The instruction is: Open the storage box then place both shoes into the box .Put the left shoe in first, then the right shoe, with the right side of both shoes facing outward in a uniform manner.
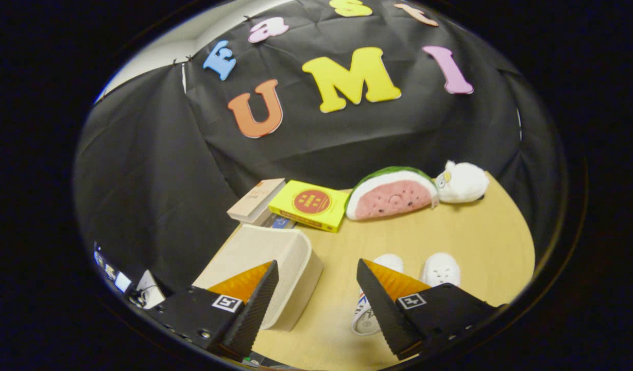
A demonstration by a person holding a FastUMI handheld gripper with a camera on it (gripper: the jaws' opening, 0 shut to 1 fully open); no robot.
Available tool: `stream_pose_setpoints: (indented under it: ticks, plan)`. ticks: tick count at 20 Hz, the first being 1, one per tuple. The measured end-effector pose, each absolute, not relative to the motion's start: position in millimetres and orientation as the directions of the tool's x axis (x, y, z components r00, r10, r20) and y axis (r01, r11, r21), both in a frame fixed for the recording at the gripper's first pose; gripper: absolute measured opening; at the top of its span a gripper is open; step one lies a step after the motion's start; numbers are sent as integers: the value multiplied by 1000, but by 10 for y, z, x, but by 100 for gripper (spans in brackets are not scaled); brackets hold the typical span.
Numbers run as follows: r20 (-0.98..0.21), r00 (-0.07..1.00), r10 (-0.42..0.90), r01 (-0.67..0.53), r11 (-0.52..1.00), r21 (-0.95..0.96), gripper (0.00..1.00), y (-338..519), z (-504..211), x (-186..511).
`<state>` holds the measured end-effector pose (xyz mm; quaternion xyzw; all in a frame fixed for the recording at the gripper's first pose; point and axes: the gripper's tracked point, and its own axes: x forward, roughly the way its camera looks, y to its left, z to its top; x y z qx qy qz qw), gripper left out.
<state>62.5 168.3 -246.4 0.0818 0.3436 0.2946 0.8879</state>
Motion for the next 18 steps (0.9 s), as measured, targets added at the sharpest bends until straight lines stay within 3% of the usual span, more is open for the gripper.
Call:
stream_pose_setpoints:
  ticks: [7, 11, 15, 18]
  plan:
    - [-574, 155, 804, -511, 562, 650, 93, 2231, -3122, 730]
    - [-425, -100, 900, -383, 360, 851, 93, 2456, -3293, 700]
    - [-312, -180, 933, -208, 274, 939, 92, 2583, -3438, 778]
    - [-255, -202, 946, -111, 236, 965, 73, 2610, -3374, 723]
